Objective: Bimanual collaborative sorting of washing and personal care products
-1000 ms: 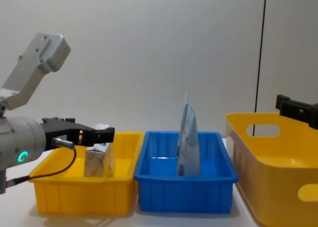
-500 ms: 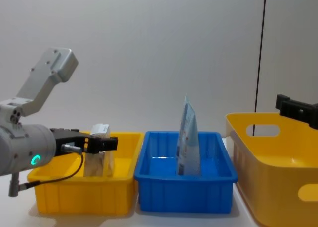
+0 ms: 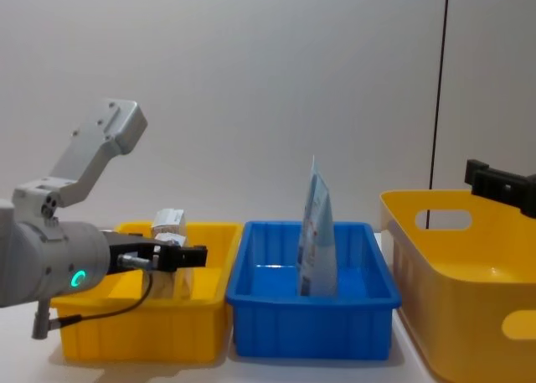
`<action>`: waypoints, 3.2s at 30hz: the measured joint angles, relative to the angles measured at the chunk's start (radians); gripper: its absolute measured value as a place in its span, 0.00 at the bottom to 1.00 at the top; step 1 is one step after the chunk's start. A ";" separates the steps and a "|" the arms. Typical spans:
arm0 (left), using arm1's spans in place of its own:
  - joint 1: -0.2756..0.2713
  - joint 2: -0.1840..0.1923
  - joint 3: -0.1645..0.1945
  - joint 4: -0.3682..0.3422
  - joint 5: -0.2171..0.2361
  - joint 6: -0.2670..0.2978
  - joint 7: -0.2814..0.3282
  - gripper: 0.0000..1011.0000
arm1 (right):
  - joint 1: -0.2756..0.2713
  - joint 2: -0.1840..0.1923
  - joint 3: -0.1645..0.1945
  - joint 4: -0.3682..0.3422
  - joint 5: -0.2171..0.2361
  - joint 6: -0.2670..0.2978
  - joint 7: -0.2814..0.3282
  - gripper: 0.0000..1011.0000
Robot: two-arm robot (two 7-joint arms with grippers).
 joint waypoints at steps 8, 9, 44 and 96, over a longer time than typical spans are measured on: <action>-0.013 -0.015 0.000 0.033 0.009 0.008 0.001 0.99 | 0.000 0.000 0.000 0.000 0.000 0.000 0.000 0.99; -0.014 -0.016 0.000 0.035 0.009 0.008 0.001 0.99 | 0.000 0.000 0.000 0.000 0.000 0.000 0.000 0.99; -0.025 -0.039 -0.017 0.083 0.045 0.013 0.007 0.37 | 0.000 0.000 0.000 0.000 0.000 0.000 0.000 0.99; 0.048 0.212 0.000 -0.416 0.097 0.002 -0.228 0.37 | 0.000 0.000 0.000 0.000 0.000 0.000 0.000 0.99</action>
